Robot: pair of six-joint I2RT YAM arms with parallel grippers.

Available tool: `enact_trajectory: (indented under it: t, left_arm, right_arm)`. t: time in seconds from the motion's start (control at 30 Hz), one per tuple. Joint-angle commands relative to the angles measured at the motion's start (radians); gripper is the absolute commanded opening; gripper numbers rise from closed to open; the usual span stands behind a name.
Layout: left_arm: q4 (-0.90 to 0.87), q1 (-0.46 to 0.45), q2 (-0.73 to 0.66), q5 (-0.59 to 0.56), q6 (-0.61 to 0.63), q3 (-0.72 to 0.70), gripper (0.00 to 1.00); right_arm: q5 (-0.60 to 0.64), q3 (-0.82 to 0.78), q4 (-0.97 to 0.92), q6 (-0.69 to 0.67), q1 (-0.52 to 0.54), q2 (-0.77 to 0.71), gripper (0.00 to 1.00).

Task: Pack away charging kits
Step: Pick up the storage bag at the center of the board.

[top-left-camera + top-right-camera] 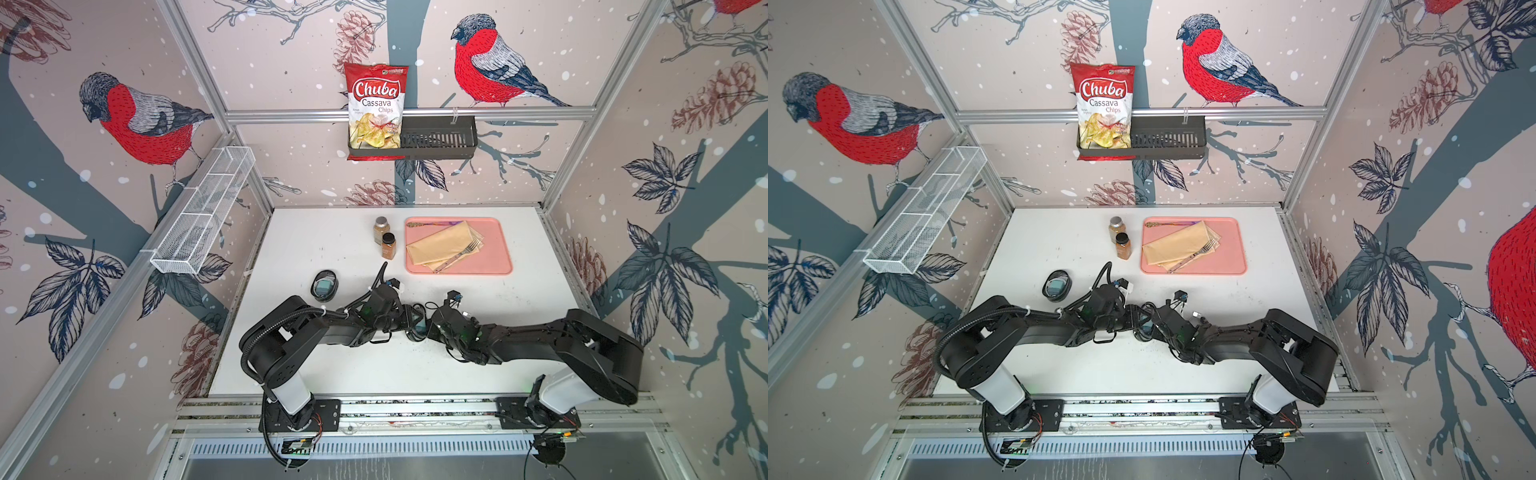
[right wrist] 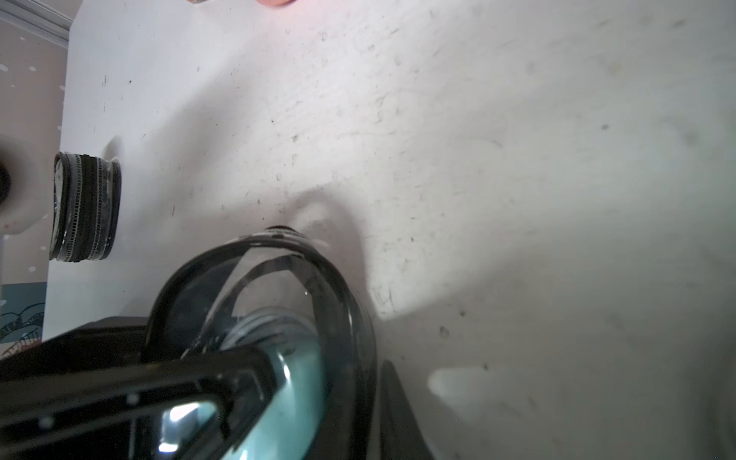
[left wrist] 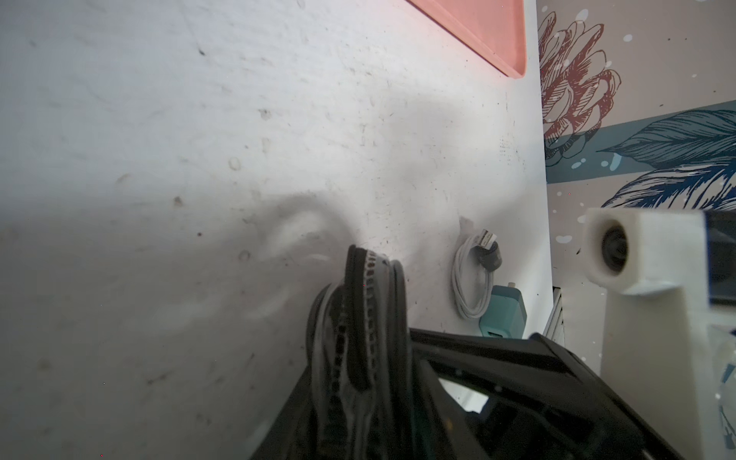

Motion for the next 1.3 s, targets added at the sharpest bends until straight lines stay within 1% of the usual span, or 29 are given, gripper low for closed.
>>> enact_trajectory:
  t: [0.0,0.13,0.23,0.33,0.43,0.53,0.6,0.73,0.8,0.87,0.93,1.0,1.17,1.2,1.27]
  left_arm:
    - [-0.083,-0.001,-0.033,-0.022,0.022,0.024,0.07]
    - [-0.185,-0.002,-0.123,-0.120,0.046,0.057,0.00]
    - [-0.257,-0.002,-0.212,-0.218,0.054,0.068,0.00]
    - [-0.306,-0.002,-0.319,-0.313,0.061,0.068,0.00]
    - [-0.333,-0.003,-0.445,-0.404,0.083,0.064,0.00]
    - [-0.338,-0.006,-0.573,-0.465,0.114,0.061,0.00]
    - [-0.336,-0.011,-0.651,-0.493,0.133,0.060,0.00]
    - [-0.323,-0.043,-0.798,-0.570,0.169,0.052,0.00]
    - [-0.317,-0.059,-0.859,-0.604,0.181,0.048,0.00]
    - [-0.290,-0.068,-0.911,-0.608,0.205,0.038,0.00]
    - [-0.251,-0.077,-0.951,-0.595,0.226,0.024,0.00]
    - [-0.218,-0.086,-0.979,-0.585,0.246,0.013,0.00]
    - [-0.147,-0.096,-1.022,-0.559,0.281,-0.003,0.00]
    - [-0.135,-0.098,-1.025,-0.551,0.285,-0.004,0.00]
    - [-0.110,-0.100,-1.031,-0.533,0.297,-0.006,0.00]
  right_arm:
    - [0.027,0.005,-0.071,-0.042,0.012,-0.078,0.27]
    - [0.083,-0.013,-0.123,-0.061,0.024,-0.221,0.44]
    - [0.124,-0.033,-0.148,-0.092,0.036,-0.353,0.54]
    - [0.172,-0.046,-0.142,-0.151,0.077,-0.473,0.58]
    - [0.243,-0.049,-0.101,-0.219,0.159,-0.563,0.62]
    - [0.327,-0.045,-0.015,-0.304,0.258,-0.599,0.59]
    - [0.375,-0.030,0.040,-0.368,0.314,-0.590,0.56]
    - [0.425,0.044,0.123,-0.520,0.423,-0.528,0.52]
    - [0.453,0.086,0.173,-0.602,0.479,-0.484,0.48]
    - [0.479,0.131,0.219,-0.677,0.524,-0.430,0.44]
    - [0.477,0.181,0.236,-0.718,0.540,-0.375,0.36]
    - [0.471,0.225,0.241,-0.738,0.542,-0.324,0.32]
    - [0.441,0.279,0.303,-0.792,0.535,-0.255,0.30]
    - [0.426,0.284,0.311,-0.796,0.528,-0.224,0.30]
    - [0.383,0.297,0.317,-0.790,0.504,-0.207,0.29]
